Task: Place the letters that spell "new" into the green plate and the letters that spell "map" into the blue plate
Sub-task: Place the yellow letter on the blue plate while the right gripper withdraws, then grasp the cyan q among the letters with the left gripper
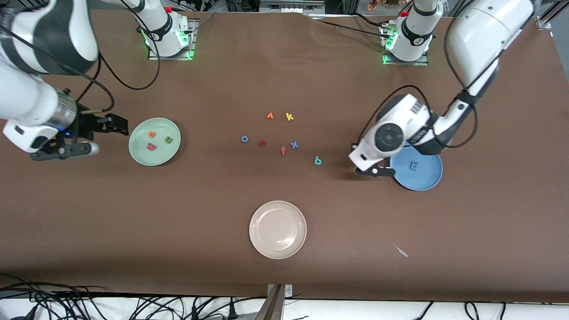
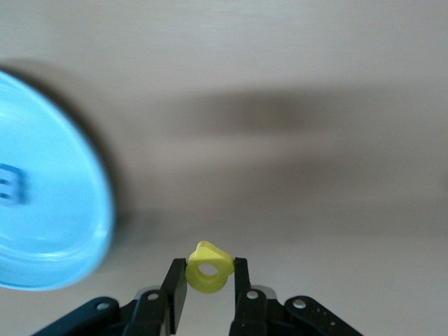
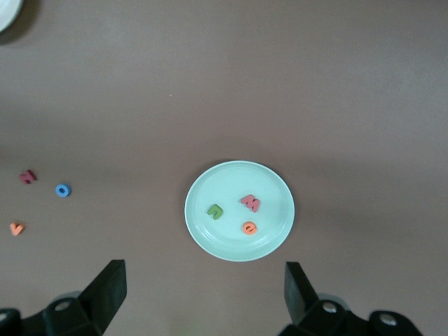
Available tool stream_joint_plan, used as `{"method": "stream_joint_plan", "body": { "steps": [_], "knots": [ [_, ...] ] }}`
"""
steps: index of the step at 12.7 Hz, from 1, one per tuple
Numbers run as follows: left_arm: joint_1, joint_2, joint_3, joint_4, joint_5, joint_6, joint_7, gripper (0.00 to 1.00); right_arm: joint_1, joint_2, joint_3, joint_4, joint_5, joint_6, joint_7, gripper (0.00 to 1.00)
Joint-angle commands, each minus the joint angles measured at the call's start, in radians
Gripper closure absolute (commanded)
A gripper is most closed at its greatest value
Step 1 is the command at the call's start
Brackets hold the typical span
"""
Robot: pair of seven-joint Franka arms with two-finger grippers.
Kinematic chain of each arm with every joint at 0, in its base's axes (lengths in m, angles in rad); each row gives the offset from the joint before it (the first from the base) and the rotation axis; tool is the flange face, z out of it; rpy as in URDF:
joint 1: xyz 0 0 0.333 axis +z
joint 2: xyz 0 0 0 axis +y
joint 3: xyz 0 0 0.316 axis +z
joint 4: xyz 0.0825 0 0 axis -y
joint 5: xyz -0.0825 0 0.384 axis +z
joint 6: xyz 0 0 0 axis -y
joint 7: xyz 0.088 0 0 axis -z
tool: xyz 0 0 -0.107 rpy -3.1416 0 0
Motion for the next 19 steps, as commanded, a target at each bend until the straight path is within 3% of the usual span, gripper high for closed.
{"method": "stream_joint_plan", "body": {
  "steps": [1, 3, 4, 6, 8, 10, 13, 15, 19],
  "knots": [
    [0.111, -0.027, -0.006, -0.01, -0.036, -0.03, 0.209, 0.8, -0.228, -0.093, 0.253, -0.022, -0.096, -0.07, 0.011, 0.0],
    [0.18, -0.024, 0.003, -0.012, -0.023, -0.028, 0.339, 0.75, -0.37, -0.143, 0.388, -0.062, -0.129, -0.052, 0.014, 0.0],
    [0.194, -0.015, 0.018, -0.012, -0.01, -0.025, 0.398, 0.68, -0.428, -0.169, 0.426, -0.081, -0.158, -0.039, -0.001, 0.0],
    [0.2, -0.004, 0.044, -0.012, 0.017, -0.022, 0.427, 0.0, -0.477, -0.185, 0.433, -0.079, -0.152, -0.028, 0.0, 0.0],
    [0.202, -0.014, 0.038, -0.009, 0.001, -0.024, 0.411, 0.0, -0.531, -0.228, 0.442, -0.077, -0.145, 0.117, 0.008, 0.0],
    [0.194, -0.015, 0.027, 0.002, -0.038, -0.018, 0.351, 0.0, -0.542, -0.235, 0.448, -0.08, -0.138, 0.028, 0.01, 0.0],
    [0.15, -0.009, -0.022, 0.002, -0.085, 0.071, 0.181, 0.0, -0.602, -0.243, 0.508, -0.082, -0.098, -0.008, 0.042, 0.0],
    [0.08, 0.0, -0.032, 0.002, -0.089, 0.131, 0.035, 0.0, -0.602, -0.243, 0.539, -0.082, -0.1, -0.006, 0.071, 0.0],
    [-0.092, 0.029, -0.019, 0.01, -0.072, 0.32, -0.177, 0.0, -0.6, -0.235, 0.537, -0.077, -0.101, -0.009, 0.08, 0.0]
  ]
}}
